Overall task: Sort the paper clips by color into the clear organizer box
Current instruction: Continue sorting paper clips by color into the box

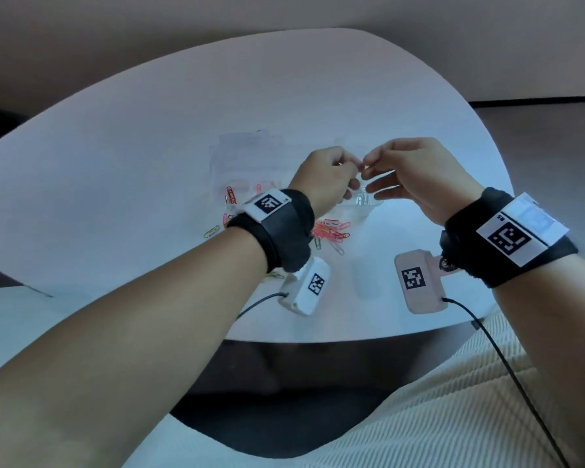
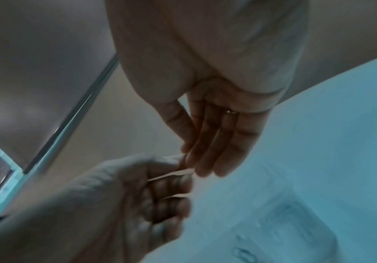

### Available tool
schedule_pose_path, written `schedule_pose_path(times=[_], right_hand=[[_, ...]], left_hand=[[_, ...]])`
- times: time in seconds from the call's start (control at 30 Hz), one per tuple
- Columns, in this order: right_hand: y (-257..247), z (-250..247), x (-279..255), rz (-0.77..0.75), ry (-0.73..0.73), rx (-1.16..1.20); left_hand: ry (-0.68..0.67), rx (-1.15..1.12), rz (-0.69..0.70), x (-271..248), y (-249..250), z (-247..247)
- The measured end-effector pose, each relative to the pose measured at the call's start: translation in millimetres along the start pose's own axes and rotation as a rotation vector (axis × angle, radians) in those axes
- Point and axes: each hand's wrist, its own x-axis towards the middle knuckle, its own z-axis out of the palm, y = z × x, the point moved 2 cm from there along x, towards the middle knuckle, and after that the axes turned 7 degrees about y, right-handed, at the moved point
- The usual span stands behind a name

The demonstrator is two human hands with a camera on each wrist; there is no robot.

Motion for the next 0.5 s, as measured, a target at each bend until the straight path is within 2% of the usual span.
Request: schedule_pose_path(times=[0.23,0.37,0.5], right_hand=[[28,30,-16,-0.058,-0.326,-0.760],[50,43,-16,-0.134,-0.270,-0.923],[69,60,-16,-0.255,-0.207,-0.983]], left_hand=[[-0.127,0.571,0.025,-28,-43,-42],[-0.089,0.770,0.038,-33,-76,-58],[-0.132,0.833,0.222,-39,-92,-50]])
